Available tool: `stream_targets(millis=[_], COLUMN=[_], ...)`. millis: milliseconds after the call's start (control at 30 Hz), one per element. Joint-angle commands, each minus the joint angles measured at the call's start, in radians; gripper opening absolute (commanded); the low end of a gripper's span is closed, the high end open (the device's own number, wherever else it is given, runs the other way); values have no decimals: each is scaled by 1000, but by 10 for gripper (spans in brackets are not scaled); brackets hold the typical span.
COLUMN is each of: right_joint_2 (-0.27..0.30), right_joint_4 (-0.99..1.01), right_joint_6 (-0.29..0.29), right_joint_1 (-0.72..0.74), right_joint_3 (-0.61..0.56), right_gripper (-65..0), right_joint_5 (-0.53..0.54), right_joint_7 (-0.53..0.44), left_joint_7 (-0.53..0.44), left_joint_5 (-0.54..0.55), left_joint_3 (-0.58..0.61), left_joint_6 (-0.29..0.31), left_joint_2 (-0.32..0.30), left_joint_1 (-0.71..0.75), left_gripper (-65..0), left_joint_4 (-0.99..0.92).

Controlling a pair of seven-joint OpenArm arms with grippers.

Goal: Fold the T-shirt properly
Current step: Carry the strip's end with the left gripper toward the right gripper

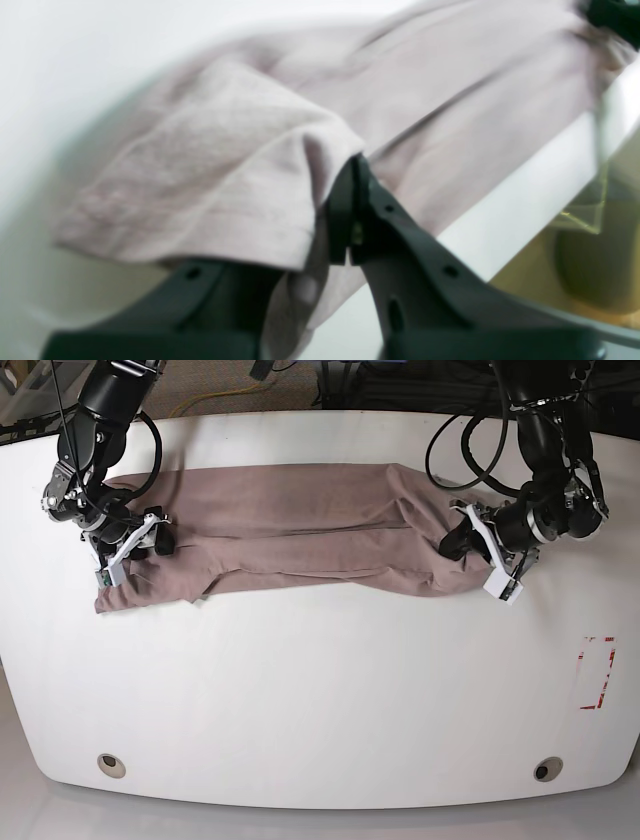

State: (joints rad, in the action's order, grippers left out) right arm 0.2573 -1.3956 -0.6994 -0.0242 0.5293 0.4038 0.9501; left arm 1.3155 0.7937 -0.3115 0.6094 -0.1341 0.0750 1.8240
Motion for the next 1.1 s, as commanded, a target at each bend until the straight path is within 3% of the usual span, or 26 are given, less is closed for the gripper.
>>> stream_targets(millis=[0,267,667,900,1067], right_joint_2=[3,3,3,1,1], right_joint_4=[-9,-9,-9,-9,-9], right_joint_6=[1,1,1,1,1], right_joint_1=[-4,-4,-4,-4,-4], right_joint_3=[-4,-4,-4,-4,-4], right_gripper=[-308,-308,-308,-308,-308], right_joint_5=[-21,-21,-21,-21,-21], right_joint_7=[48,48,48,48,48], left_joint_7=[-11,-11,-12,-15,-18], left_joint_5=[3,-86,-233,-296,-314], left_joint_3=[42,320,585,688,719], left_joint_6=[-30,-39,-39,-39,-44], left_joint_2=[-8,6,155,239,268], left_joint_1=[-2,-74,-215,-264,-300], left_gripper=[-621,-617,-615,-614,-524], left_joint_4=[79,112,95,-36,-131])
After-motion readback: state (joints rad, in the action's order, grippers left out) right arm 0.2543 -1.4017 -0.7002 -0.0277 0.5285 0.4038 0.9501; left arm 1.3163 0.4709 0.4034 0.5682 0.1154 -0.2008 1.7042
